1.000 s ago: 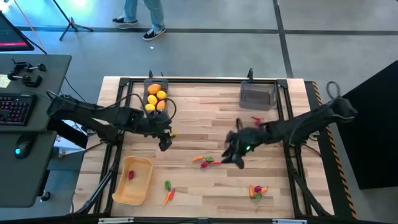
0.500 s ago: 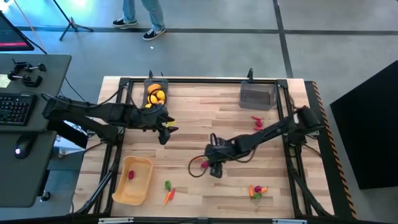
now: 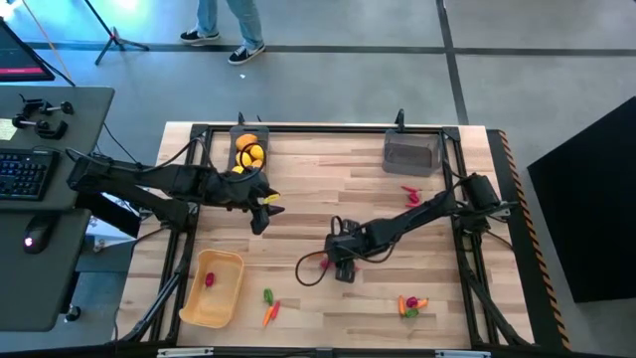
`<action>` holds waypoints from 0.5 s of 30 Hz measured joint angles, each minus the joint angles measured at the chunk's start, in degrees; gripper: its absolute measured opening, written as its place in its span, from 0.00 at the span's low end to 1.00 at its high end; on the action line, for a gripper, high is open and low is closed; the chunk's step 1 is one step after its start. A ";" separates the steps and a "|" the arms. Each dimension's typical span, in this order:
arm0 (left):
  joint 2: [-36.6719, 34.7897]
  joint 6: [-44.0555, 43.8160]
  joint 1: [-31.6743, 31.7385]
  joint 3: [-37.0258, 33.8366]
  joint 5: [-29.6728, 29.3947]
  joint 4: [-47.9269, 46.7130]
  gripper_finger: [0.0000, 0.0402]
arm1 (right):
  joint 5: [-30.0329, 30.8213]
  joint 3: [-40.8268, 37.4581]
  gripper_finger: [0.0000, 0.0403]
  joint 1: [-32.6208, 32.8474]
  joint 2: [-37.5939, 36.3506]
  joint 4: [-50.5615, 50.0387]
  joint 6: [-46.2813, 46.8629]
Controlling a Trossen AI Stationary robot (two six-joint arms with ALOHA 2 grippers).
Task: Sort produce into baskets
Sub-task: Put the center green bell pepper into the yellow bin
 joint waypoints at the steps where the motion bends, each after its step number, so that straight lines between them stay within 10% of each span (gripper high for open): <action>1: 0.00 -0.24 -0.13 0.00 -0.02 0.00 0.53 | 0.02 0.00 0.44 -0.05 0.00 -0.36 -0.54; 15: 0.00 -5.62 -0.37 0.00 -4.63 0.15 0.53 | -2.10 0.00 0.44 -2.41 -6.31 0.53 4.07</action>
